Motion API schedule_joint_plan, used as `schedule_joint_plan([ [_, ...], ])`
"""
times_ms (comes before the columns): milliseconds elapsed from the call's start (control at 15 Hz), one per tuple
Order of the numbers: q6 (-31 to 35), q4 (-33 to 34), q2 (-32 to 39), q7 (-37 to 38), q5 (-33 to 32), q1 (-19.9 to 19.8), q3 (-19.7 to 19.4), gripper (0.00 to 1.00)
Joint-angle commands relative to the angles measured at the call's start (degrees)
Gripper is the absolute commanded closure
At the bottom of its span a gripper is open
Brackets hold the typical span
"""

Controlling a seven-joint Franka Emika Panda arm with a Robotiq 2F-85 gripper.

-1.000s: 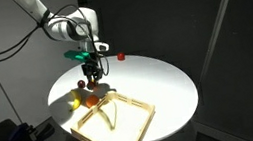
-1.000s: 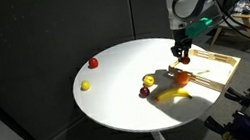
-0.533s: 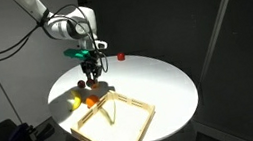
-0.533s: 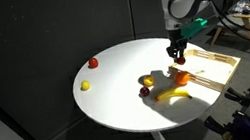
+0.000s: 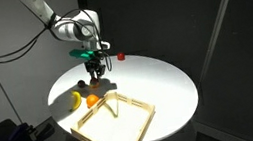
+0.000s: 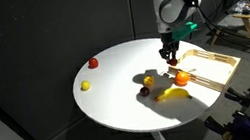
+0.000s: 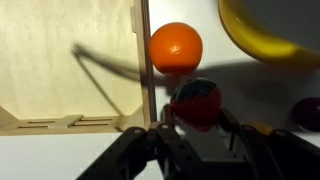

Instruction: Remove the orange object from the wooden tray

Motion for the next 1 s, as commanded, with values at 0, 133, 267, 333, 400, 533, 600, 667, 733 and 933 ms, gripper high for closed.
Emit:
schedule_joint_plan([
  [0,0.4,4.0,3.6,-0.2,0.9,0.1,-0.1,0.78],
  [133,1.0,5.0,5.0,-0.4,1.0,0.0,-0.2,0.78],
  [267,1.6,5.5,6.1,-0.7,1.1,-0.1,-0.2,0.78],
  [333,1.9,5.7,6.6,-0.8,1.2,-0.2,-0.2,0.78],
  [400,2.3,5.8,7.1,-1.0,1.2,-0.3,-0.2,0.78],
  [533,3.0,5.9,8.1,-1.2,1.3,-0.5,-0.3,0.78],
  [600,3.4,5.8,8.6,-1.3,1.3,-0.6,-0.4,0.78],
  [667,3.5,5.8,9.0,-1.3,1.3,-0.7,-0.5,0.78],
  [733,3.6,5.7,9.4,-1.3,1.3,-0.8,-0.6,0.78],
  [933,3.6,5.7,10.1,-1.4,1.5,-0.9,-0.6,0.78],
])
